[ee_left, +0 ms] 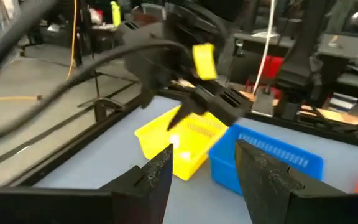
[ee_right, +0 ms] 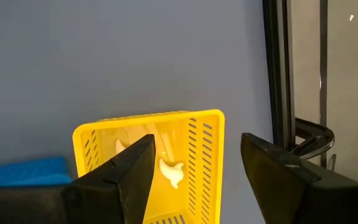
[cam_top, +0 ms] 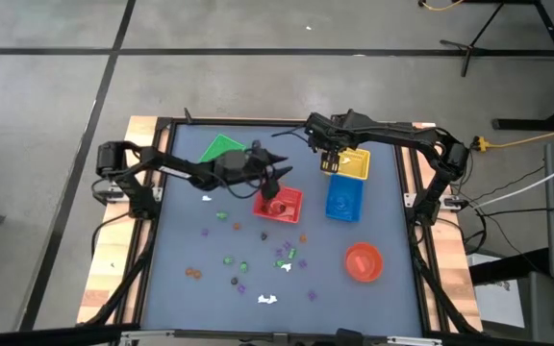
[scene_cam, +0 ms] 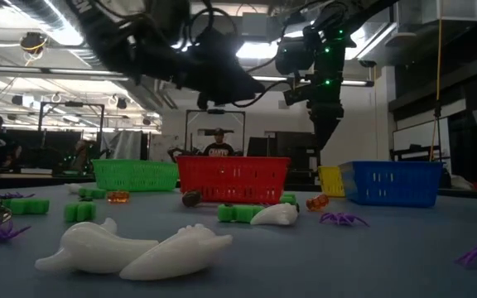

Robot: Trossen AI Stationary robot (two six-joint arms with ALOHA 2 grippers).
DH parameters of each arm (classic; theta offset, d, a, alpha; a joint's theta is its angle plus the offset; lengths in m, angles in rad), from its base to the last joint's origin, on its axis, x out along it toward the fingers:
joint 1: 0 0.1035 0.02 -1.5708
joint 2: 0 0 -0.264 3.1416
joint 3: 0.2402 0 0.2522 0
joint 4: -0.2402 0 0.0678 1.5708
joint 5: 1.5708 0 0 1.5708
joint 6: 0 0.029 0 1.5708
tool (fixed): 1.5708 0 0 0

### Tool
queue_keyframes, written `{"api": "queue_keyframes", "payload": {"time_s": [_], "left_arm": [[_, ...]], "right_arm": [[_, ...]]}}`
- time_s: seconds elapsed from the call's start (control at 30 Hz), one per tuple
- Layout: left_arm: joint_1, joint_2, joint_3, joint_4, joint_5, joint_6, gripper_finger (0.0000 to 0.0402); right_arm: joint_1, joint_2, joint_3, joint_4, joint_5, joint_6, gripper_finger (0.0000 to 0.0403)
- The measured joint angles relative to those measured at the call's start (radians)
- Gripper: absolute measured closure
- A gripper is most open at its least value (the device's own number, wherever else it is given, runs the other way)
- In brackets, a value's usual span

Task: Sort Halloween decoration
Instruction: Put the orange pumpkin toy into the green bin

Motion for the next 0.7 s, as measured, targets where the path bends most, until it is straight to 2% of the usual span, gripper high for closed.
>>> {"api": "queue_keyframes", "payload": {"time_s": [0.17, 0.4, 0.57, 0.7], "left_arm": [[0.065, 0.000, 0.133, -0.313, 0.057, 0.000, 0.0247], [0.166, 0.000, 0.372, -0.857, 0.075, 0.003, 0.0247], [0.249, 0.000, 0.488, -1.095, 0.079, 0.075, 0.0247], [0.312, 0.000, 0.526, -1.172, 0.080, 0.103, 0.0247]], "right_arm": [[0.000, 0.000, 0.000, -0.004, 0.000, 0.022, 0.0166], [0.000, 0.000, 0.000, -0.008, 0.000, 0.061, 0.0166], [0.000, 0.000, 0.000, -0.009, 0.000, 0.062, 0.0166], [0.000, 0.000, 0.000, -0.030, 0.000, 0.095, 0.0166]]}}
